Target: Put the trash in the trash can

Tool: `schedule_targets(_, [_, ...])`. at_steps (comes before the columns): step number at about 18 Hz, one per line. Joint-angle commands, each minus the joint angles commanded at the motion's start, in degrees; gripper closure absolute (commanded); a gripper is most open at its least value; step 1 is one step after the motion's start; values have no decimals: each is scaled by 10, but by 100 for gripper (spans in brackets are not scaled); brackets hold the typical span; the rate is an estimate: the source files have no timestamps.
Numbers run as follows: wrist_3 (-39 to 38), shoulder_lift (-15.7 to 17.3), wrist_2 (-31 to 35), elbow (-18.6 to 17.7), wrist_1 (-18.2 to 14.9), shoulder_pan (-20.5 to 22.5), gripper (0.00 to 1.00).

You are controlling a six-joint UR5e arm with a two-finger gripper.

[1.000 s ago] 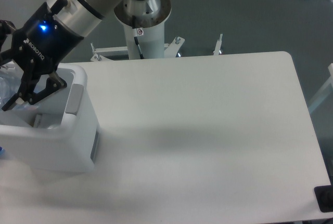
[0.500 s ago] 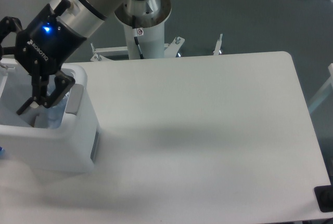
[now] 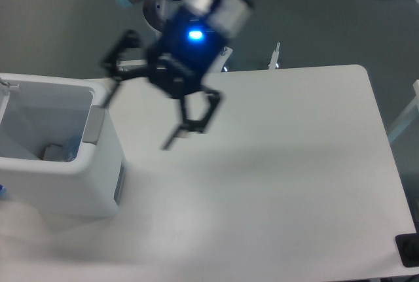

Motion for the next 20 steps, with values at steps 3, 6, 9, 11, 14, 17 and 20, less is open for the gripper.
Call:
schedule_targets(3, [26, -19, 0, 1, 1, 42, 0])
schedule_targets(6, [35, -49, 4, 3, 0, 65, 0])
schedule_targets(9, [36, -65, 67, 13, -2, 80, 0])
schedule_targets(11, [36, -69, 126, 15, -3, 81, 0])
schedule_targets(14, [39, -76, 184, 20, -5, 79, 0])
schedule_targets(17, [66, -91, 225, 18, -4, 77, 0])
schedule_targets(20, [107, -91, 278, 10, -7, 76, 0])
